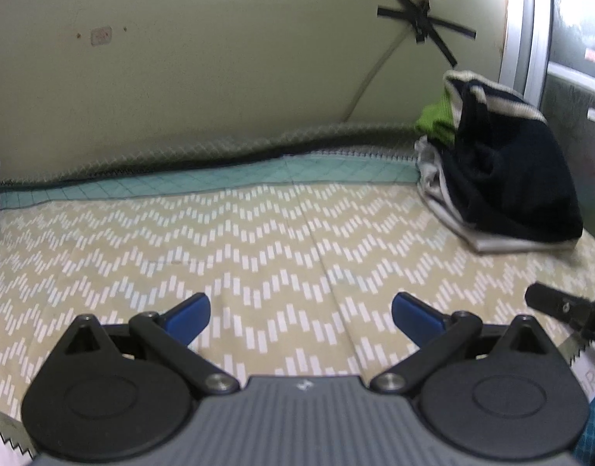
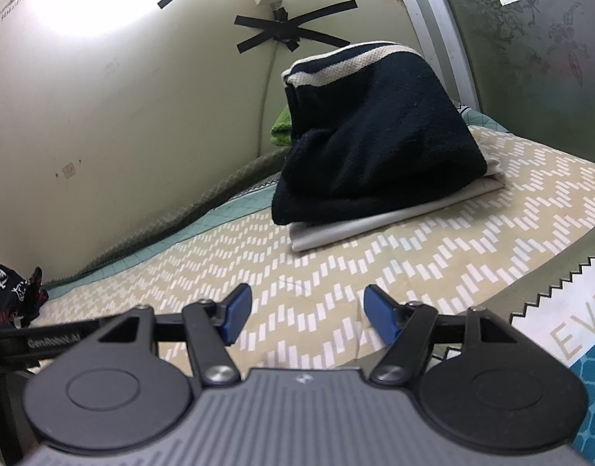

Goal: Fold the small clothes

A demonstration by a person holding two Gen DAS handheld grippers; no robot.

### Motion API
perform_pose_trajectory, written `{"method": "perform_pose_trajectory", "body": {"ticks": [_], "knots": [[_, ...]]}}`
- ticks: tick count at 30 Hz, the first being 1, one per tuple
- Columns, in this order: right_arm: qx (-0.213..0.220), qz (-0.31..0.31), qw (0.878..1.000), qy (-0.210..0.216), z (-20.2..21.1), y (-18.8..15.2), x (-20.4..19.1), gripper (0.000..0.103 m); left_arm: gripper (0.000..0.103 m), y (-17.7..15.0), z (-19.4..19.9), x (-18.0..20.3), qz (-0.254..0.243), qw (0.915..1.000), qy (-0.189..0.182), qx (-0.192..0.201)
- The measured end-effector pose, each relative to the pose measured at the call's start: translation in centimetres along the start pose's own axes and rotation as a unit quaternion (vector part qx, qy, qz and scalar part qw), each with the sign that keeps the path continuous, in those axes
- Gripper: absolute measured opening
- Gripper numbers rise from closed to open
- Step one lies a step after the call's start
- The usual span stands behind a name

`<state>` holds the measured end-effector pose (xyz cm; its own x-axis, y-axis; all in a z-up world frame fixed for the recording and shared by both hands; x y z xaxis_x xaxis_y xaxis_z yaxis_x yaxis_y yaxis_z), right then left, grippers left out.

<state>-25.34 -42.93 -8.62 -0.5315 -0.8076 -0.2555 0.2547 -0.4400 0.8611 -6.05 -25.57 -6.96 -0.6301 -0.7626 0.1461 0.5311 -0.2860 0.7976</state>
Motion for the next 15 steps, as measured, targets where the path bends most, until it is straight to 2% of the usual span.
{"method": "perform_pose_trajectory", "body": {"ticks": [6,10,15], "knots": [[0.0,0.001,1.0,-0.001,-0.02,0.0,0.01,0.064,0.103,-0.24,0.74,0.53,-0.022,0.9995,-0.014,0.018],[0.0,-0.001,1.0,0.001,0.02,0.0,0.04,0.064,0.103,-0.28,0.76,0.75,-0.013,0.9979,-0.063,-0.009],[-0.003,-0.001,1.0,-0.001,0.03,-0.07,-0.02,0.064,0.103,-0.32,0.83,0.86,-0.014,0.9981,-0.06,-0.008]]}}
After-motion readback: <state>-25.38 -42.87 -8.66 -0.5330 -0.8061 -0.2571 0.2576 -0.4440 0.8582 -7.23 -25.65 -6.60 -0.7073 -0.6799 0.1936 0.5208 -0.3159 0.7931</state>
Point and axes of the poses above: each gripper's, at about its wrist camera, not at the fingertips, and z roughly against the way its jaws point, x to its right, y to its top, the point moved 3 cm from there along -z, roughly the way its jaws point, and after that the axes turned 7 degrees about z, right-handed, at the moved point
